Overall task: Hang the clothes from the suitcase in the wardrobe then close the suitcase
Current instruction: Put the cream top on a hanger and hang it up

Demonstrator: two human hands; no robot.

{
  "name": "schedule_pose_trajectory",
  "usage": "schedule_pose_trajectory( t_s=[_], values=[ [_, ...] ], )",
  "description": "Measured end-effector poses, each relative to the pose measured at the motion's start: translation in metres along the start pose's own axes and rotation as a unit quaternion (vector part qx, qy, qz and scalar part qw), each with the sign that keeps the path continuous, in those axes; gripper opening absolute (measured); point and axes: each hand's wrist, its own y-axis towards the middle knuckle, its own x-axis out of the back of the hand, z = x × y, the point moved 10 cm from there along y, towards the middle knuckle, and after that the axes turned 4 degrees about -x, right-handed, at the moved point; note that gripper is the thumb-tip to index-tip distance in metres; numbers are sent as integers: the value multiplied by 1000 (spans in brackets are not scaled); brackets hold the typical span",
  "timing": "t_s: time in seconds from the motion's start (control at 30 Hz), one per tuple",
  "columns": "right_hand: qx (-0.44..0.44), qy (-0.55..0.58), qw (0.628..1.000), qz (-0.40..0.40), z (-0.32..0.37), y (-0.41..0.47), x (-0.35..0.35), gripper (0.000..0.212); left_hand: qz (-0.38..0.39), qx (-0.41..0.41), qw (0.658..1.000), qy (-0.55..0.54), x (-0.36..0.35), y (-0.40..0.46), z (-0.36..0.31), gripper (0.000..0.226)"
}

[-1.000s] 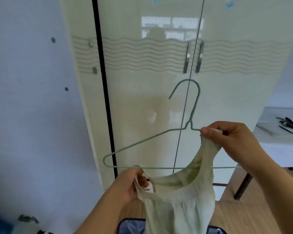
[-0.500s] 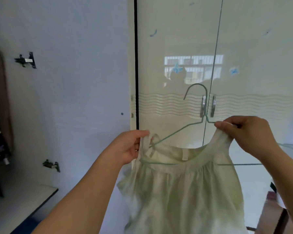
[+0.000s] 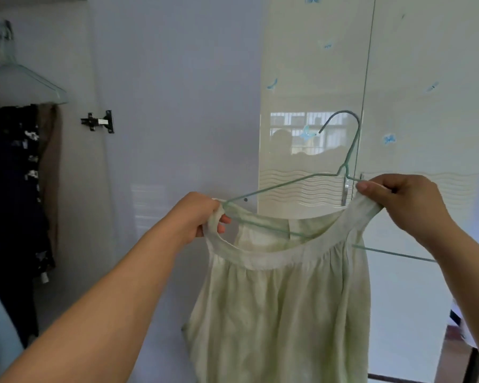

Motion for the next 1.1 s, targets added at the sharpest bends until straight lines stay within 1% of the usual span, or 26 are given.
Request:
schedule_pose_trajectory(
  t_s=[0.07, 0.1, 0.17, 0.2, 0.23, 0.3, 0.33, 0.37, 0.4, 0.43, 0.47, 0.5, 0.53, 0.57, 0.6, 0.63, 0.67, 0.77, 0.83, 0.9, 0.93, 0.97, 1.03, 1.07, 1.1],
  values=[
    [21, 6, 1000, 1, 19, 0, -3, 17, -13, 28, 994, -107, 11, 2, 0, 18],
    [29, 5, 1000, 5, 25, 0, -6, 17, -11, 41, 984, -172, 14, 3, 1, 18],
    [48, -40, 998, 29, 37, 0, -18, 19, 11, 66, 947, -315, 16, 9, -3, 21],
    [57, -65, 995, 43, 43, -1, -25, 20, 26, 73, 928, -364, 15, 8, -7, 23],
    [68, -80, 993, 56, 48, -2, -33, 21, 50, 71, 915, -394, 11, 7, -12, 24],
    [79, -49, 993, 73, 60, -4, -47, 19, 117, 33, 904, -410, -1, 2, -30, 22],
    [76, -21, 994, 72, 65, -4, -52, 17, 142, -9, 915, -378, -4, 1, -39, 18],
    [78, -5, 994, 73, 70, -4, -57, 17, 140, -67, 942, -298, -3, 3, -45, 15],
    [84, -13, 993, 80, 73, -4, -64, 17, 114, -134, 970, -165, 4, 5, -52, 13],
    [85, -27, 992, 94, 75, -4, -73, 18, 83, -189, 978, -28, 10, 5, -60, 12],
    [72, -21, 992, 100, 73, -3, -77, 17, 64, -218, 971, 78, 14, 5, -64, 12],
    [60, 7, 993, 101, 74, -1, -79, 17, 70, -220, 966, 119, 16, 7, -65, 13],
    [50, 29, 994, 95, 73, 0, -81, 18, 99, -211, 966, 108, 16, 6, -59, 15],
    [54, 35, 994, 89, 75, 2, -84, 19, 127, -204, 968, 74, 15, 7, -55, 15],
    [65, 27, 994, 88, 78, 2, -88, 20, 142, -204, 967, 50, 14, 4, -54, 16],
    [74, 24, 993, 89, 83, 3, -93, 20, 138, -219, 964, 59, 16, 4, -54, 19],
    [80, 29, 992, 91, 88, 4, -99, 20, 122, -235, 960, 85, 19, 4, -55, 21],
    [102, 25, 991, 87, 104, 10, -109, 22, 36, -298, 943, 144, 45, 2, -72, 18],
    [104, 3, 993, 60, 103, 18, -105, 25, -35, -322, 933, 159, 74, 5, -82, 16],
    [82, -27, 996, 27, 90, 25, -97, 30, -93, -326, 929, 147, 106, 11, -84, 16],
    [71, -49, 996, 32, 85, 26, -99, 35, -113, -323, 931, 129, 120, 14, -81, 18],
    [66, -70, 994, 57, 83, 25, -106, 39, -129, -321, 932, 110, 129, 16, -79, 22],
    [72, -91, 987, 112, 84, 23, -122, 36, -150, -321, 931, 85, 137, 19, -76, 29],
    [77, -100, 985, 119, 87, 21, -126, 33, -152, -325, 930, 74, 137, 19, -77, 30],
    [91, -111, 984, 109, 92, 22, -125, 34, -150, -335, 928, 62, 135, 16, -79, 30]
  ],
)
